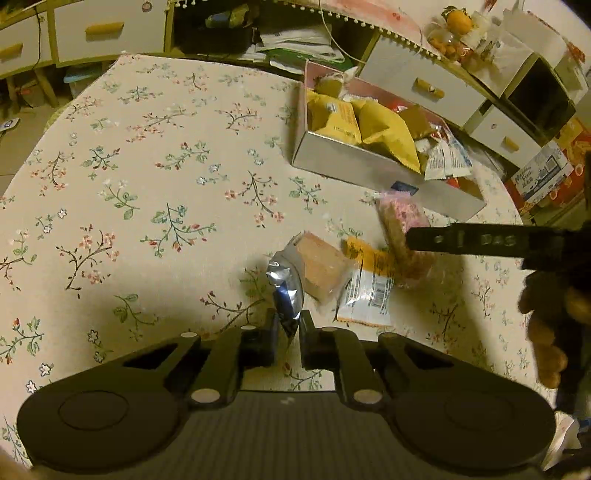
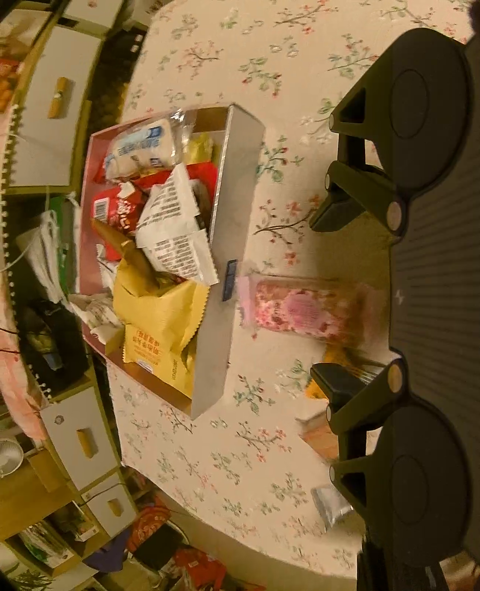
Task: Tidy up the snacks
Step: 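Grasp a silver wrapper with the left gripper while the right grasps the pink wafer bar, then carry the silver wrapper and pink wafer bar over the pink box with both grippers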
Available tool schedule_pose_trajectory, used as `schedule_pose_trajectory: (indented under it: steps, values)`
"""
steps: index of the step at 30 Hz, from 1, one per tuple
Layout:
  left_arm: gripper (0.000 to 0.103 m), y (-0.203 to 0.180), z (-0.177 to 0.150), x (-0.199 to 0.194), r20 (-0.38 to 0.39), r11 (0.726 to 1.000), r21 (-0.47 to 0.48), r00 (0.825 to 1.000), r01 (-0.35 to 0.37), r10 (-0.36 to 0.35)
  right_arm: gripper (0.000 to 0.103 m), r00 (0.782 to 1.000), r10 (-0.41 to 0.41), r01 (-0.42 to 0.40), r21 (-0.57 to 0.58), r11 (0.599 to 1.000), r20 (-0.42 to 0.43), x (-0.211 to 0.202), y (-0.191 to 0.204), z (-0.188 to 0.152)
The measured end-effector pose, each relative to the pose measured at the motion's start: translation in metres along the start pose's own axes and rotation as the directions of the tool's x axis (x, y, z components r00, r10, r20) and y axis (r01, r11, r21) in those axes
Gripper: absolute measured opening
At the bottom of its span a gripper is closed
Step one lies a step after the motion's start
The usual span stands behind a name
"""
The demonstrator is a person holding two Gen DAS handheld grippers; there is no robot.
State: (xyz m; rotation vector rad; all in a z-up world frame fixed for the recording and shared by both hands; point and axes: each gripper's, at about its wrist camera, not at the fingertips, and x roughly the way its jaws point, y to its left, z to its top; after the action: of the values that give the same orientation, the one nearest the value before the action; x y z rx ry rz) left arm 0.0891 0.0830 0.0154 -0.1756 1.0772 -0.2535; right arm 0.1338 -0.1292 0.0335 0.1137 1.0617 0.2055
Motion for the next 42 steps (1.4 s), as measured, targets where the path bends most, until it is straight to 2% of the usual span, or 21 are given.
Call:
schedule_pose_trajectory:
  steps: [2, 4, 5, 6, 9, 14, 18, 29, 39, 42]
  values:
    - [0.013, 0.001, 0.001, 0.000, 0.005, 1.000, -0.003, 1.000, 0.006, -0.006, 0.069, 1.000, -0.009, 0.009, 0.002, 1.000, 0.004, 0.006, 0.002, -0.001]
    - [0.013, 0.001, 0.002, -0.002, 0.014, 1.000, -0.006, 1.000, 0.015, -0.015, 0.054, 1.000, 0.013, -0.013, -0.005, 1.000, -0.019, 0.014, 0.003, -0.001]
    - [0.013, 0.000, 0.003, -0.004, 0.021, 1.000, -0.004, 1.000, 0.017, -0.017, 0.035, 0.999, 0.026, -0.026, -0.008, 1.000, -0.036, 0.017, 0.004, -0.001]
    - [0.013, 0.000, 0.004, -0.006, 0.028, 1.000, -0.002, 0.999, 0.020, -0.020, 0.030, 0.999, 0.027, -0.028, -0.013, 1.000, -0.043, 0.018, 0.005, -0.001]
    - [0.013, -0.002, 0.007, -0.010, 0.046, 0.999, -0.001, 0.998, 0.034, -0.034, 0.029, 0.999, -0.002, -0.001, -0.048, 0.999, -0.053, 0.012, 0.009, -0.001]
    - [0.013, -0.005, 0.011, -0.014, 0.062, 0.999, 0.005, 0.997, 0.052, -0.052, 0.029, 0.994, 0.055, -0.059, -0.032, 0.998, -0.092, -0.003, 0.012, -0.004]
    - [0.013, -0.007, 0.014, -0.017, 0.078, 0.998, 0.006, 0.995, 0.062, -0.062, 0.029, 0.989, 0.118, -0.121, -0.030, 0.992, -0.090, -0.018, 0.017, -0.004]
    - [0.013, -0.020, 0.030, -0.014, 0.112, 0.996, 0.018, 0.990, 0.089, -0.090, 0.029, 0.980, 0.200, -0.200, 0.018, 0.980, 0.004, -0.052, -0.007, 0.020]
    - [0.013, -0.047, 0.063, -0.010, 0.174, 0.994, 0.043, 0.979, 0.102, -0.108, 0.029, 0.980, 0.177, -0.186, 0.108, 0.977, 0.087, -0.058, -0.043, 0.036]
    - [0.013, -0.055, 0.075, -0.006, 0.180, 0.994, 0.051, 0.978, 0.098, -0.106, 0.029, 0.981, 0.147, -0.165, 0.151, 0.975, 0.123, -0.061, -0.062, 0.042]
